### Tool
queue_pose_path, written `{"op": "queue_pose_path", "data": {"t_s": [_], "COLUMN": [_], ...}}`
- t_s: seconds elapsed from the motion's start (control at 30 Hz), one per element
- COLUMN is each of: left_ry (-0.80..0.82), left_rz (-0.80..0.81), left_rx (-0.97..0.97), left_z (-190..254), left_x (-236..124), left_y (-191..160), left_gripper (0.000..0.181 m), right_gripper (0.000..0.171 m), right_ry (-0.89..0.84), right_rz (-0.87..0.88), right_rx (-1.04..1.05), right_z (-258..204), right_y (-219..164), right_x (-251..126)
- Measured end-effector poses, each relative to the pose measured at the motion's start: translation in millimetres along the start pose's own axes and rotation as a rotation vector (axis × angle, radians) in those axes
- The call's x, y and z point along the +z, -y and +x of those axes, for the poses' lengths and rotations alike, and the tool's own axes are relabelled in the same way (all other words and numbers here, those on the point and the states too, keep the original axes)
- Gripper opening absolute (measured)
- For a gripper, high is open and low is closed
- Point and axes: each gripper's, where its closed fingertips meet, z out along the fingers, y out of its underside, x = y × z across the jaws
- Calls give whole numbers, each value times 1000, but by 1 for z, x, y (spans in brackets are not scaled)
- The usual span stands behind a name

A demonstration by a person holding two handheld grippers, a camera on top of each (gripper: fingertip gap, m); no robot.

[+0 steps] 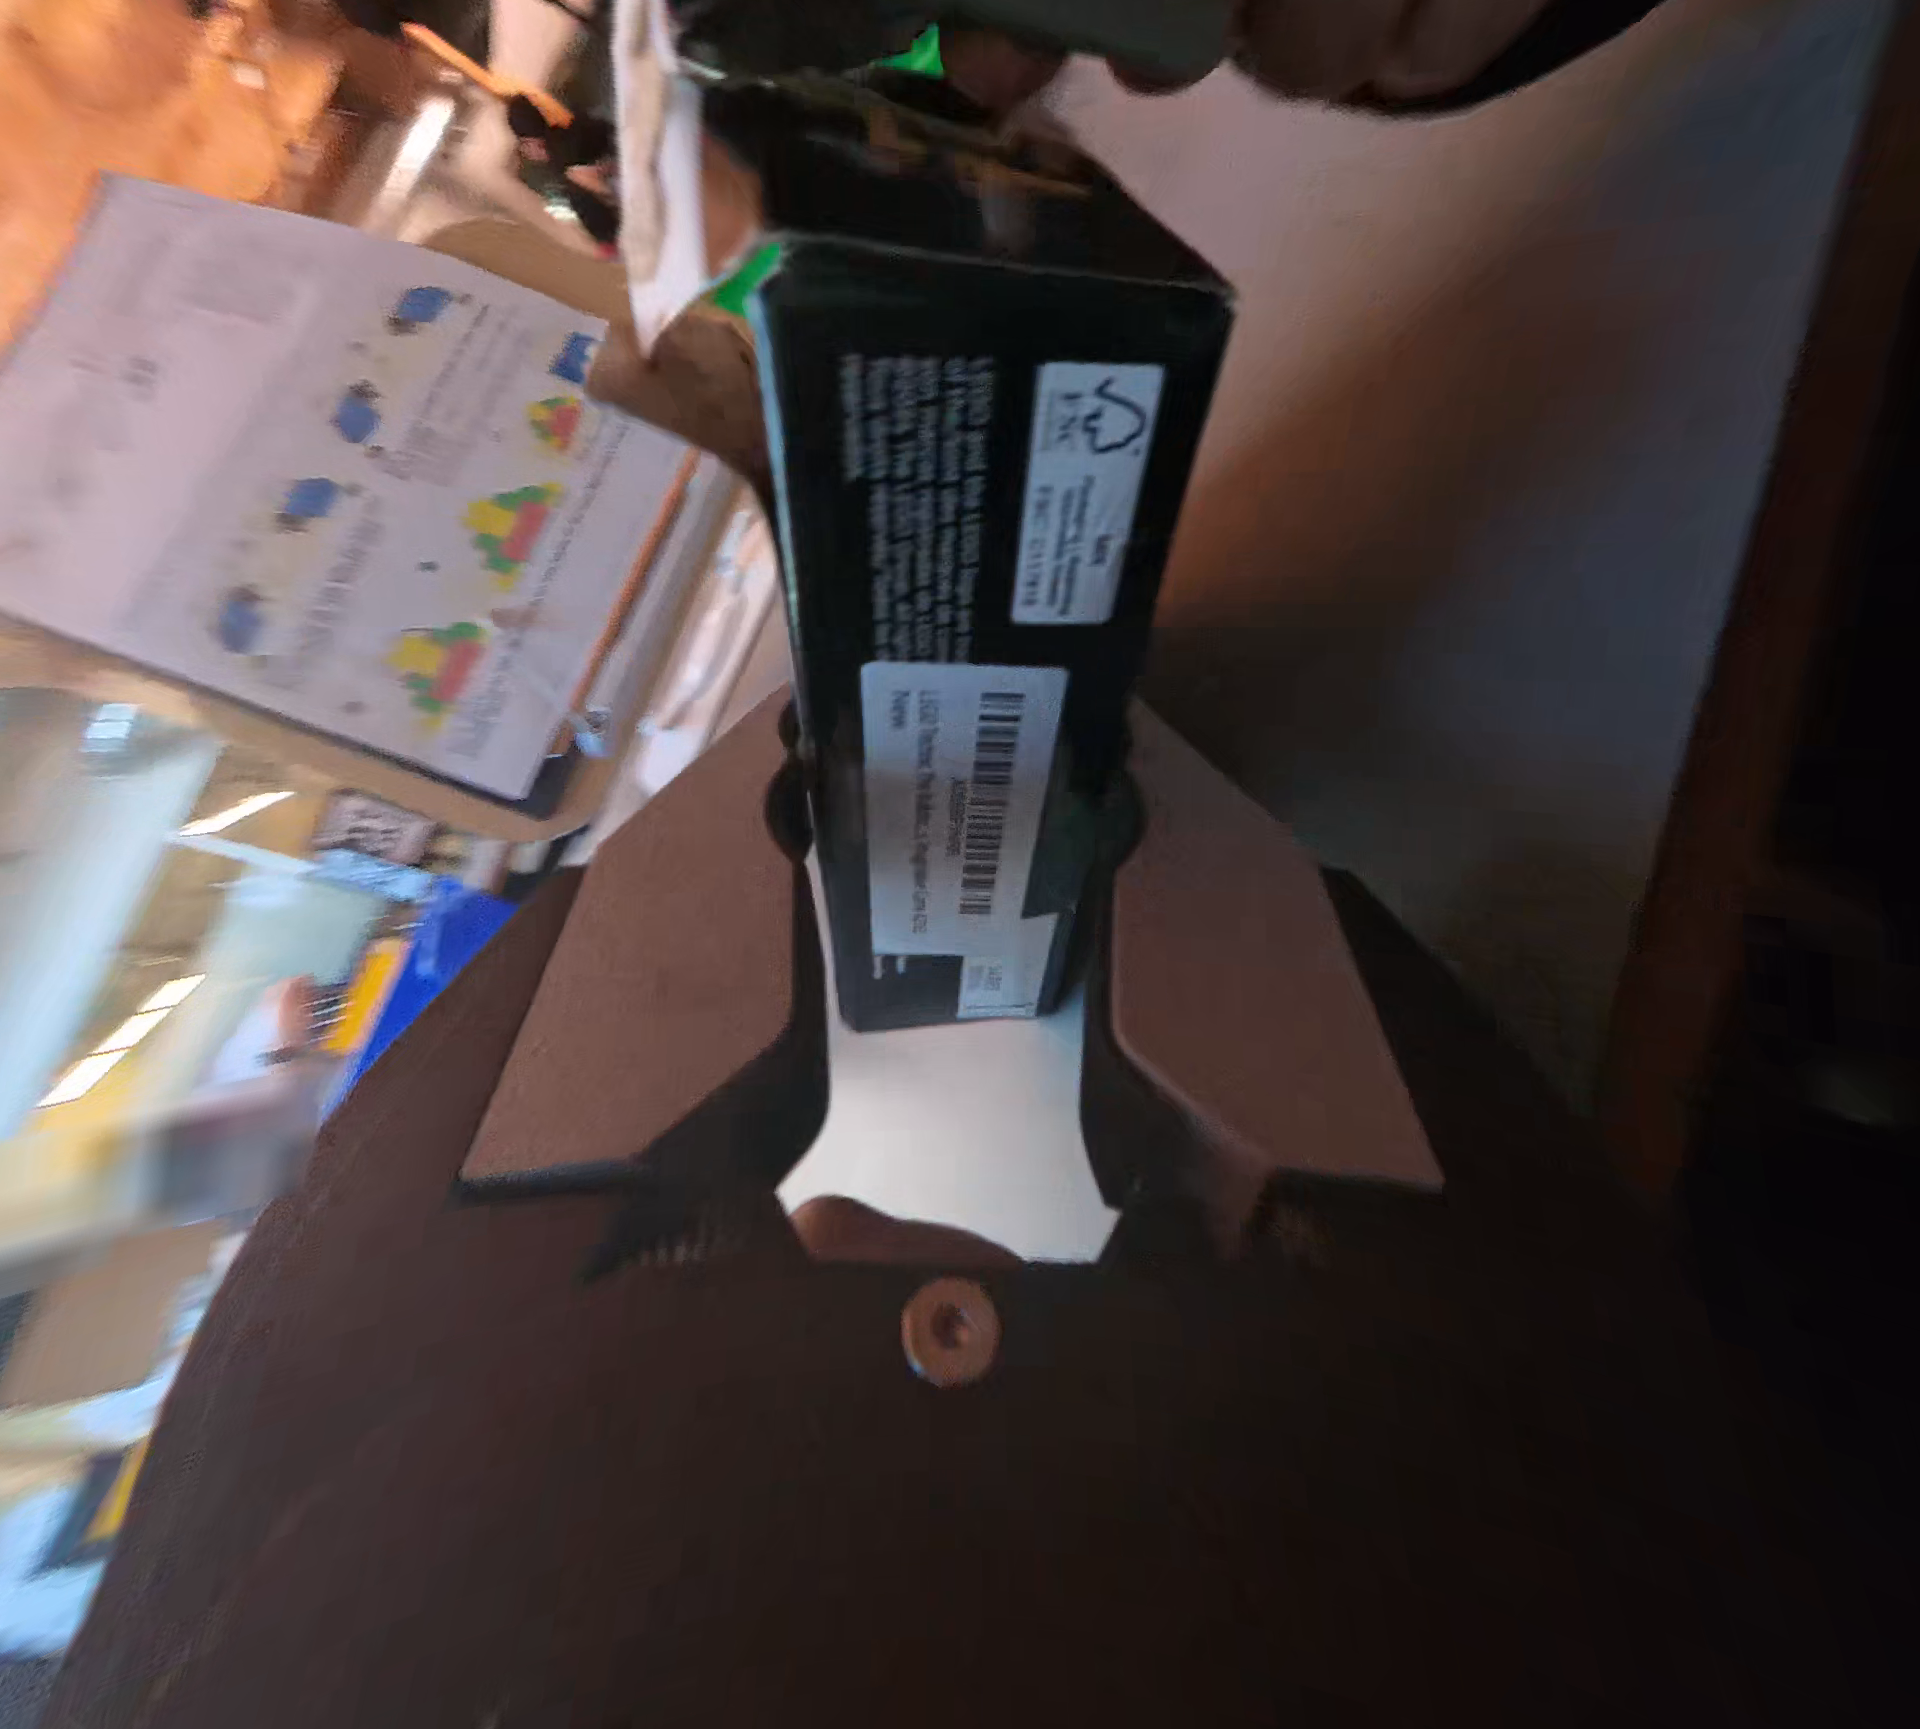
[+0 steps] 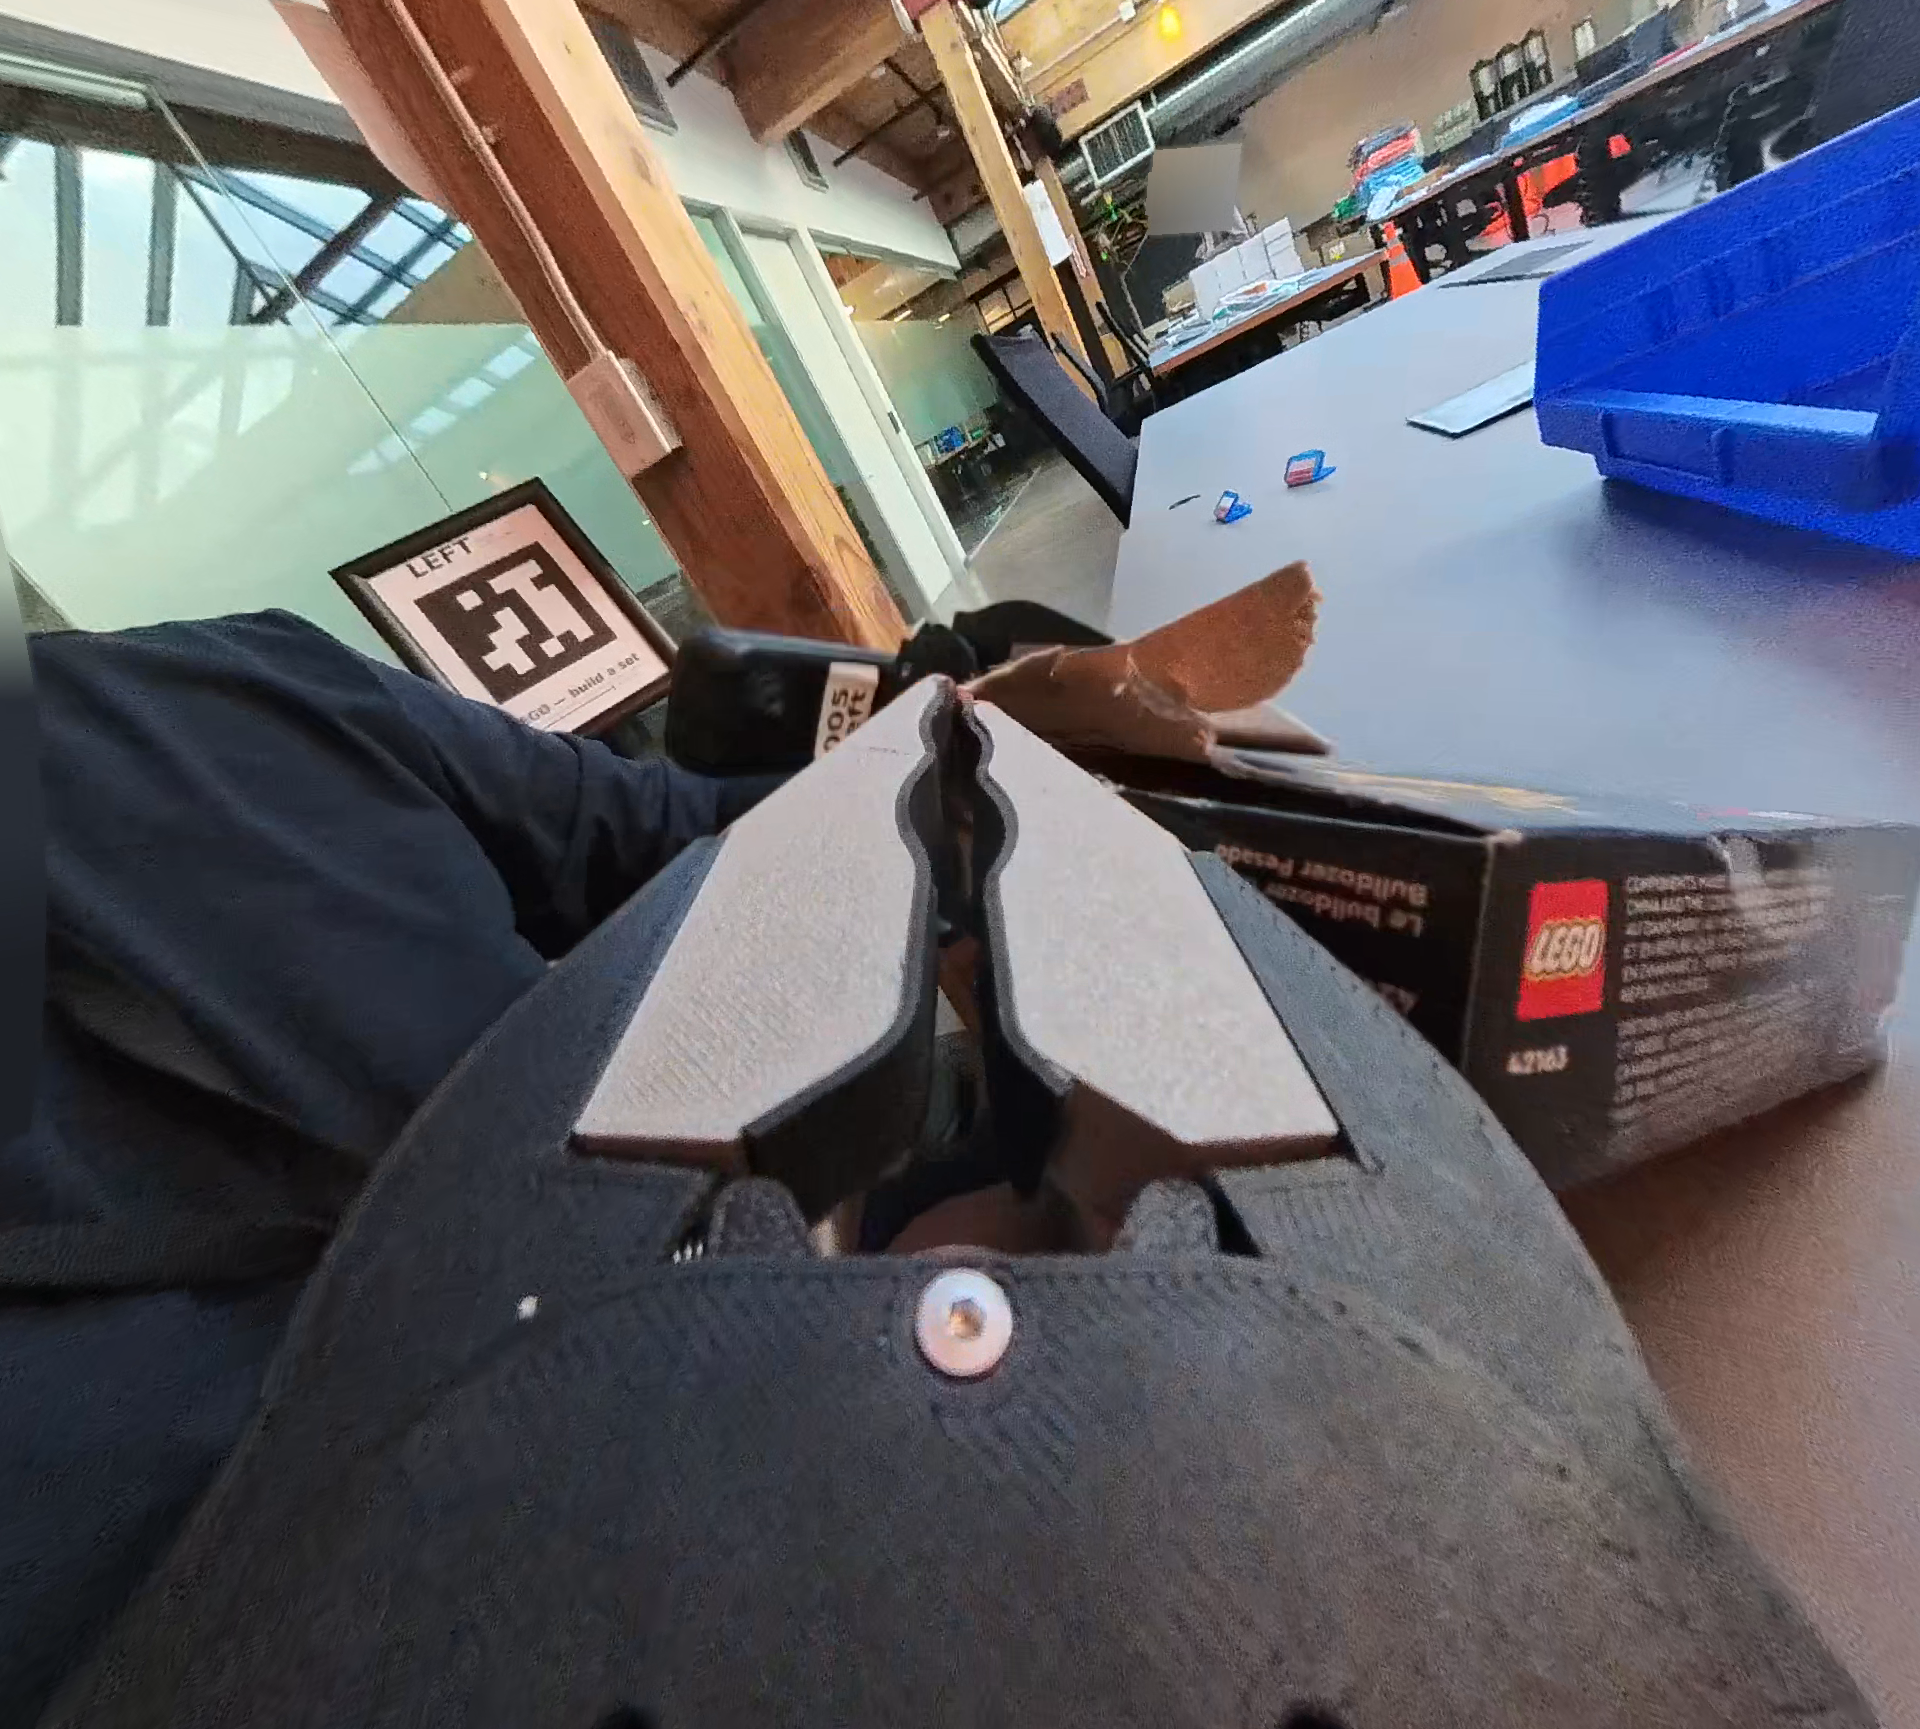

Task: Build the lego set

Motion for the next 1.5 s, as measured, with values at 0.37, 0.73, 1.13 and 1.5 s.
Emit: {"op": "queue_pose_path", "data": {"t_s": [0.37,0.73,1.13,1.5], "left_ry": [-160,-121,-87,-102], "left_rz": [121,143,122,86], "left_rx": [-227,101,178,100], "left_z": [-6,2,-1,-3], "left_x": [-9,-17,-20,-18], "left_y": [12,7,0,-3], "left_gripper": [40,41,40,38], "right_gripper": [0,0,9,4], "right_ry": [-84,-177,-189,-49], "right_rz": [-165,-703,-897,-1103], "right_rx": [-666,-910,-1009,-726], "right_z": [-30,-24,-3,6], "right_y": [-20,-20,-37,-68], "right_x": [9,-32,-28,-24]}}
